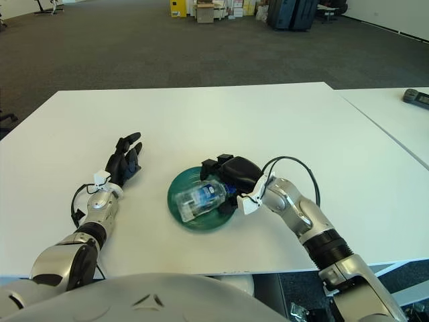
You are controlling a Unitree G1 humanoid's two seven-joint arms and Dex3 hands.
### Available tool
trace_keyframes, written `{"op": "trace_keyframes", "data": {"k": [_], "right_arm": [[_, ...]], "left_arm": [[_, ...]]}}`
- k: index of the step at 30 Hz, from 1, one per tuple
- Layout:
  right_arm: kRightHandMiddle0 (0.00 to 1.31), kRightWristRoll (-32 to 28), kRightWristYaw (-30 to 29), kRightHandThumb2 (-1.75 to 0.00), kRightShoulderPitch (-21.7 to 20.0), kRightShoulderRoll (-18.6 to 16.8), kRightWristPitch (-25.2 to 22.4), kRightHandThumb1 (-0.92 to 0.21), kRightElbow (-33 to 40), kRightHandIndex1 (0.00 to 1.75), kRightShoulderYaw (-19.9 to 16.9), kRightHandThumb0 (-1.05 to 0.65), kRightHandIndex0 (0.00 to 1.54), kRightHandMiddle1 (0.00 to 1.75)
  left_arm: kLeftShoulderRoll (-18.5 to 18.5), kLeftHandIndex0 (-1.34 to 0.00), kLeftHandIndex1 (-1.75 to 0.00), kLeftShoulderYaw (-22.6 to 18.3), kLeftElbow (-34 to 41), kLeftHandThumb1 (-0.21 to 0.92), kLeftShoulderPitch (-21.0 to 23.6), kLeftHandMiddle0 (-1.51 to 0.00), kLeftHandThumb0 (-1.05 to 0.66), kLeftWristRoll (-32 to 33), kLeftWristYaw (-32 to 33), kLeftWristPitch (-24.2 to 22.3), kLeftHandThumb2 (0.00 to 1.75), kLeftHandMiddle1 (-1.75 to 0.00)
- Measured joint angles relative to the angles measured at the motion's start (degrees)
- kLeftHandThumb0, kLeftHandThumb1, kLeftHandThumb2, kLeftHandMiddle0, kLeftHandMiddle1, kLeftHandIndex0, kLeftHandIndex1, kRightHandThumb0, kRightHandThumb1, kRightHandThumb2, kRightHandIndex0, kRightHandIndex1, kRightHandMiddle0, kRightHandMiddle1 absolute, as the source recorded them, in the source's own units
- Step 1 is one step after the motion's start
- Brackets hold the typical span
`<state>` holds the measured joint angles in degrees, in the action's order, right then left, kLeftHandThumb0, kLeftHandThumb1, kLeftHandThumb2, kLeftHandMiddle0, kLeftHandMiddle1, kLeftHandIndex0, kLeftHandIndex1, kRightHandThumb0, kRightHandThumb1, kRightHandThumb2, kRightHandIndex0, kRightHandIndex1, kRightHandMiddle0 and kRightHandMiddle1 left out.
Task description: Put the bottle into the plate.
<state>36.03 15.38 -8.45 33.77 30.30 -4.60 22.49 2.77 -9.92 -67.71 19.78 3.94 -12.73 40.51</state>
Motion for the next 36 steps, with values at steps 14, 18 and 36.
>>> {"op": "trace_keyframes", "data": {"k": [14,18,36], "right_arm": [[0.00,-2.78,1.60,-0.74,-1.69,0.81,3.65,-0.92,-0.39,0.00,-0.95,-1.05,0.00,0.00],[0.00,-3.78,2.31,-0.72,-1.82,1.11,4.44,-0.92,-0.87,0.00,-1.12,-1.05,0.00,0.00],[0.00,-10.63,-5.25,-0.70,-2.64,-4.59,3.60,-0.92,-6.07,0.00,-9.22,-1.05,0.00,0.00]], "left_arm": [[0.22,0.00,-0.84,0.00,0.03,0.92,0.02,-0.26,-0.88,0.02,-0.01,-0.23,0.97,-0.05],[0.23,0.00,-0.87,-0.04,0.02,0.92,0.02,-0.27,-0.89,0.05,-0.01,-0.73,0.99,-0.05],[0.27,0.00,-0.99,-0.47,0.03,0.92,-0.03,-0.34,-0.87,0.36,-1.55,-1.11,0.97,-0.07]]}}
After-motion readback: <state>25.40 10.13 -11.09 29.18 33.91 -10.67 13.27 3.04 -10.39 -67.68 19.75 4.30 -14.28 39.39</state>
